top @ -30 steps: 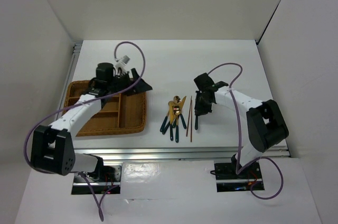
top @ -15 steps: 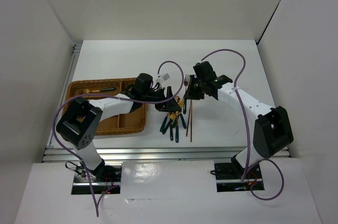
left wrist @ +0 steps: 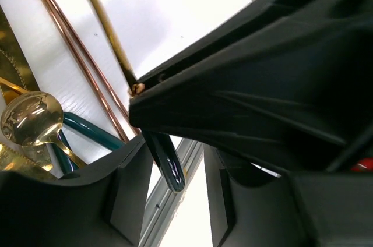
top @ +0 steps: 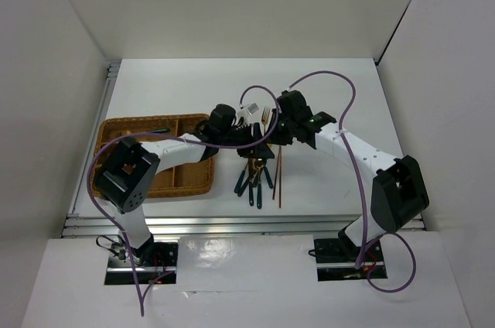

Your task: Sort the eating utensils into containers

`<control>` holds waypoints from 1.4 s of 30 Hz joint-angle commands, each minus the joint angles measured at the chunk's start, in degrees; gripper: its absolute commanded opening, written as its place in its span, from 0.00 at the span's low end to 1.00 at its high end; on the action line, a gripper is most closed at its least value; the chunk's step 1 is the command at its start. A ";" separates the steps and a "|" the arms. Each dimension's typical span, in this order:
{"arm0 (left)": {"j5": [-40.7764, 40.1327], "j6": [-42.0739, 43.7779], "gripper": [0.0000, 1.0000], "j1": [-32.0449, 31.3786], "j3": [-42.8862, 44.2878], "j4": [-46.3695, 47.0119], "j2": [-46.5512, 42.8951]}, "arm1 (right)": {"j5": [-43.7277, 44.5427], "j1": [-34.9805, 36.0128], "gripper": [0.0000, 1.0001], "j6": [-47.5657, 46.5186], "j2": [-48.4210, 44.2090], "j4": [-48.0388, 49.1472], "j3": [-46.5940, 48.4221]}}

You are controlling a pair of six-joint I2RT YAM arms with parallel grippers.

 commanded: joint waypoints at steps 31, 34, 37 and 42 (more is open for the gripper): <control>-19.66 -9.42 0.26 19.12 -13.35 2.82 -17.87 | 8.03 -0.48 0.59 -2.38 -15.55 -4.24 2.03; -26.34 -12.93 0.26 25.10 -17.74 4.22 -23.67 | 8.56 -1.10 0.58 -2.38 -14.76 -5.57 -0.95; -33.87 -17.14 0.26 30.46 -23.10 3.70 -29.21 | 7.07 -1.10 0.58 -1.85 -14.76 -3.91 -3.94; -38.48 -21.38 0.28 38.20 -26.54 3.70 -31.33 | 7.07 -1.63 0.58 -1.85 -13.71 -2.85 -5.18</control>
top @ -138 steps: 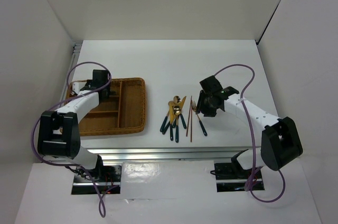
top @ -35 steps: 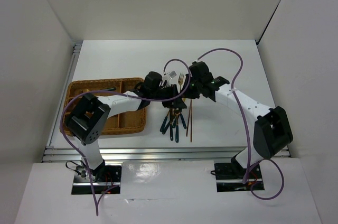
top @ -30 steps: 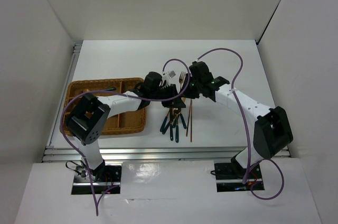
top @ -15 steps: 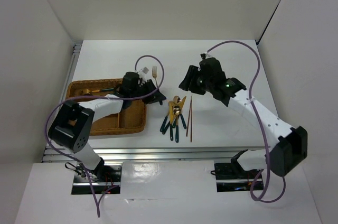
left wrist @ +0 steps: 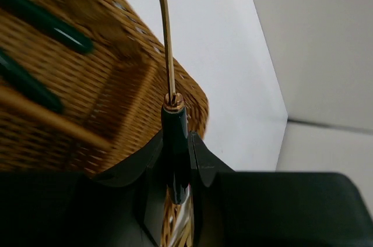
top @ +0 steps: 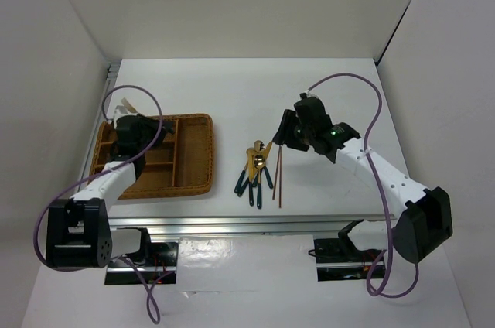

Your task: Sort the eating utensils into containers

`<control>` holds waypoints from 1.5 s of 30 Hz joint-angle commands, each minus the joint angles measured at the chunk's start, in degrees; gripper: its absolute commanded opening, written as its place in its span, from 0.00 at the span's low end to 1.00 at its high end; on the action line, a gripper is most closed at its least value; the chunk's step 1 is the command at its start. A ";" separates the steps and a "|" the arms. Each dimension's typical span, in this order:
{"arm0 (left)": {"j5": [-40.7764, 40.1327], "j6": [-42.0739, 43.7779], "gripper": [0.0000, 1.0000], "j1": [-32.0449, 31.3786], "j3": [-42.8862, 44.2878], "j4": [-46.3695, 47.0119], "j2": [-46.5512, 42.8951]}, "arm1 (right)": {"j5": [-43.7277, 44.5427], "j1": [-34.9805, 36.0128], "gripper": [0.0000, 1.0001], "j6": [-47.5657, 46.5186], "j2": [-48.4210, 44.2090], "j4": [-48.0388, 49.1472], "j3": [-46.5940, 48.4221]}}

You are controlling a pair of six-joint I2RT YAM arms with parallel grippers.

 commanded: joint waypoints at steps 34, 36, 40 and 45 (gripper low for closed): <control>-12.89 -20.97 0.55 6.69 11.46 -16.73 9.75 | -0.57 -0.29 0.54 -0.52 8.37 2.71 -2.53; -11.83 -20.27 0.55 6.69 12.08 -19.00 7.82 | -1.62 -0.29 0.53 -1.04 8.98 2.71 -3.06; -10.17 -16.85 0.57 6.69 13.31 -21.29 3.97 | -2.15 -0.29 0.53 -2.10 10.21 3.84 -3.06; 0.63 -8.16 0.61 6.69 13.31 -16.66 -1.23 | -3.21 -0.29 0.53 -2.71 12.06 4.54 -3.06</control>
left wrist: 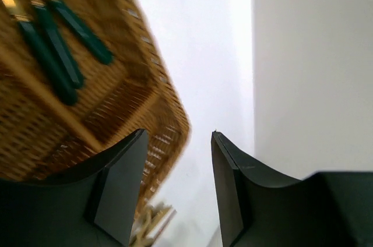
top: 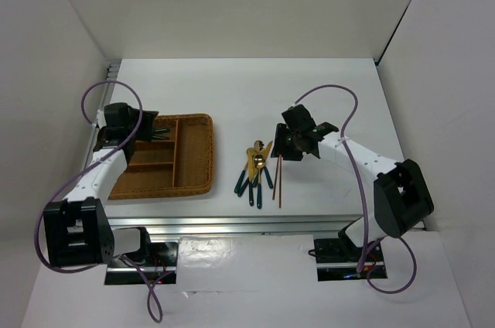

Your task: Sort the eating utensils into containers

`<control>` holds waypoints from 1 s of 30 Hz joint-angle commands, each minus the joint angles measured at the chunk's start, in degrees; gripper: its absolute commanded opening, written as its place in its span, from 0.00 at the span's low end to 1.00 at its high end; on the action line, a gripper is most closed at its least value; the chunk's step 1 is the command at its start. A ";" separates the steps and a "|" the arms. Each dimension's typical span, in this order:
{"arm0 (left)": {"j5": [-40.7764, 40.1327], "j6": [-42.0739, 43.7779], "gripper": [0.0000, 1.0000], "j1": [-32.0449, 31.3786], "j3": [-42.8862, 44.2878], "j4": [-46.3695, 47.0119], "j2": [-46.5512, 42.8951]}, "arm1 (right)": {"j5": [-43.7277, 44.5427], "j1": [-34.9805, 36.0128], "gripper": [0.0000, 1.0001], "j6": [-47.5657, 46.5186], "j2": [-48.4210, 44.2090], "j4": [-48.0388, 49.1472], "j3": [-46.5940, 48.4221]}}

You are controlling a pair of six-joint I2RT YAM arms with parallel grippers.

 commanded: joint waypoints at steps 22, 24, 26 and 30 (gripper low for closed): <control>22.60 39.98 0.69 -15.11 5.41 -6.19 -6.37 | 0.93 6.12 0.45 -3.31 8.80 5.24 -1.87; 22.59 39.99 0.69 -15.11 6.12 -6.73 -5.84 | 0.93 6.12 0.43 -3.84 9.50 5.24 -1.34; 23.11 40.61 0.69 -15.11 6.73 -6.73 -5.31 | 1.46 6.12 0.43 -4.36 10.29 5.24 -1.34; 23.73 40.61 0.69 -15.11 7.25 -6.73 -4.09 | 1.46 6.65 0.40 -4.37 11.88 5.24 0.68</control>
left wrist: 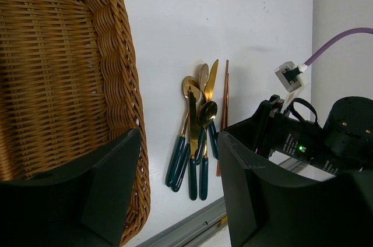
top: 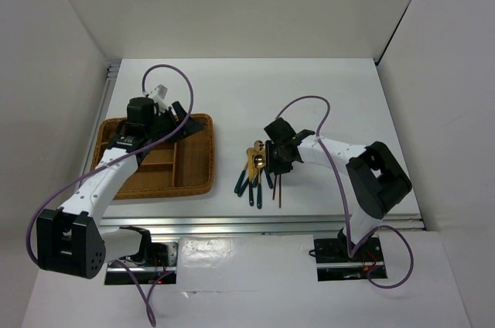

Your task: Sort the eating utensils into containers

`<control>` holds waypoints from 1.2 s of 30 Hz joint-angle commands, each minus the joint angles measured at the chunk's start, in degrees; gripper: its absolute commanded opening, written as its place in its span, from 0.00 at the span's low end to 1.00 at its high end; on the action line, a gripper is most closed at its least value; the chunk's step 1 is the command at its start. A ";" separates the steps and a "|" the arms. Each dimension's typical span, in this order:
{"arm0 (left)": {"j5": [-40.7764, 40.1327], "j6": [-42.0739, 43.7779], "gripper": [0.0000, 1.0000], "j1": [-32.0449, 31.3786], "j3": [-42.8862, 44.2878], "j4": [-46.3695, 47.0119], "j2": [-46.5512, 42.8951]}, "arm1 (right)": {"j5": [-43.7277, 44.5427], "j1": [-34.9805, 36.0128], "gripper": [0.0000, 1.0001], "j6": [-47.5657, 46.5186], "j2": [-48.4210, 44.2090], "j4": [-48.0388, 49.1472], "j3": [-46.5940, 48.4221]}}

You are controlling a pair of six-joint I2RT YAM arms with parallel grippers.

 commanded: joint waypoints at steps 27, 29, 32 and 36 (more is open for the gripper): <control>31.15 5.06 0.69 -3.84 -2.83 18.78 8.46 | 10.02 3.04 0.06 4.86 5.49 -9.28 11.60; 31.96 6.81 0.69 -5.78 -2.84 19.40 9.25 | 10.56 3.04 0.06 5.39 1.89 -10.51 12.93; 29.59 7.96 0.69 -9.74 -1.62 18.09 11.53 | 10.56 3.04 0.06 5.39 -2.51 -9.47 13.64; 28.27 6.64 0.69 -14.22 -1.08 22.47 14.34 | 10.03 3.04 0.06 6.17 -5.50 -7.45 14.69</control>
